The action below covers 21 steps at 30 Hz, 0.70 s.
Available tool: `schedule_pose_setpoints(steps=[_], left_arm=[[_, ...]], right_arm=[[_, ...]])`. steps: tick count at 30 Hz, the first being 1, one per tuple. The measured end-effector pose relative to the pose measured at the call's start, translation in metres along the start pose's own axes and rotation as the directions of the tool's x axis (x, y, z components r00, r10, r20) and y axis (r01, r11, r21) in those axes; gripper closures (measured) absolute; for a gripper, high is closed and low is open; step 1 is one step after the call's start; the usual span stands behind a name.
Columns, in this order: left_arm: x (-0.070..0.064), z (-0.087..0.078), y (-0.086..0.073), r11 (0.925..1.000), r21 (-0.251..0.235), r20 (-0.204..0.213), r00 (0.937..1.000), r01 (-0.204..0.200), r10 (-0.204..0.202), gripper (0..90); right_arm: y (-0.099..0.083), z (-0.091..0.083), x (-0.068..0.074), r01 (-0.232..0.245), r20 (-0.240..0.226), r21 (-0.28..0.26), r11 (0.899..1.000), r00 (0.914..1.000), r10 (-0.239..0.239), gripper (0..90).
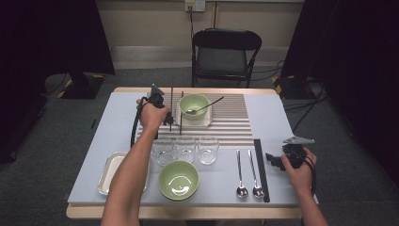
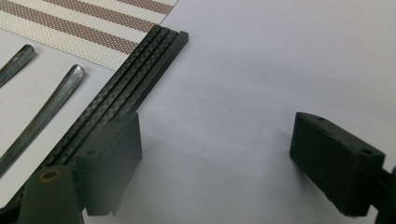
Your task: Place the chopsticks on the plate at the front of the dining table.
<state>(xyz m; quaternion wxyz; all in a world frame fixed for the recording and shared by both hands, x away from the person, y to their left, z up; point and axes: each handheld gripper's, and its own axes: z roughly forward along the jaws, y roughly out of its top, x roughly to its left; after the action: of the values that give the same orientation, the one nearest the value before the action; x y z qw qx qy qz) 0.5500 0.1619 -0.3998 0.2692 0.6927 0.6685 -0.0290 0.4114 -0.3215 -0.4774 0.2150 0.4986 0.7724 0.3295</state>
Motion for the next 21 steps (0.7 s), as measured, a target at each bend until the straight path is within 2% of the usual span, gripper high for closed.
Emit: schedule_pose_setpoints(steps=[13,17,18,21], left_arm=[[0.0014,0.0017,-0.0004,0.9997,0.006,-0.007,0.9997,0.022,-0.022,87.1],[0.0023,0.0024,-0.0002,0.9998,0.016,-0.005,0.9999,0.016,-0.015,87.1],[0.0032,0.0026,-0.0001,0.9998,0.021,-0.009,1.0,0.003,-0.002,87.1],[0.0026,0.0041,-0.0002,0.9997,0.018,-0.004,0.9998,0.018,-0.018,87.1]], right_arm=[[0.0,0.0,0.0001,-0.001,0.0,0.0,1.0,1.0,0.001,15.5],[0.0,0.0,-0.0001,0.001,0.0,-0.001,1.0,1.0,-0.001,15.4],[0.0,0.0,0.0,-0.001,0.001,-0.001,1.0,1.0,0.001,15.4],[0.0,0.0,0.0001,-0.001,0.0,0.0,1.0,1.0,0.001,15.5]])
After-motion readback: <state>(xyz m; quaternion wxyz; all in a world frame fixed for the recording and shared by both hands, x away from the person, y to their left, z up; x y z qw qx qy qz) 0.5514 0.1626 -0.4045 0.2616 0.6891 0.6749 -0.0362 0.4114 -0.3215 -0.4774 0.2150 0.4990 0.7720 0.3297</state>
